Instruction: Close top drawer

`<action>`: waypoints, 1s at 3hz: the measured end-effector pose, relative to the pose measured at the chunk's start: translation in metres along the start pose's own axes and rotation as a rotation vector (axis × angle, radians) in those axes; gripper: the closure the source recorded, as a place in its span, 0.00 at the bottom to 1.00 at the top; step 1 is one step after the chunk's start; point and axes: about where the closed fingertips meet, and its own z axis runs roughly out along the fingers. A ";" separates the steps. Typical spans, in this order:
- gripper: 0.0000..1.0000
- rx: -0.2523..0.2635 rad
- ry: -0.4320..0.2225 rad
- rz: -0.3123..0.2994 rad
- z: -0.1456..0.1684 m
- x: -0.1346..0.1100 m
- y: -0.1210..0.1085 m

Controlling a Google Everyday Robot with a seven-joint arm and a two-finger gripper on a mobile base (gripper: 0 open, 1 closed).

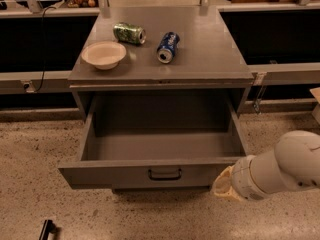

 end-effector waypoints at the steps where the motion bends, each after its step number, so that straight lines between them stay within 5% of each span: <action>1: 1.00 0.054 -0.020 0.015 0.035 0.005 -0.013; 3: 1.00 0.124 -0.065 0.012 0.066 0.008 -0.055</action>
Offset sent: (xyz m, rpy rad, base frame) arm 0.0776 0.0119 -0.0780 0.0860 -0.1345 -0.0905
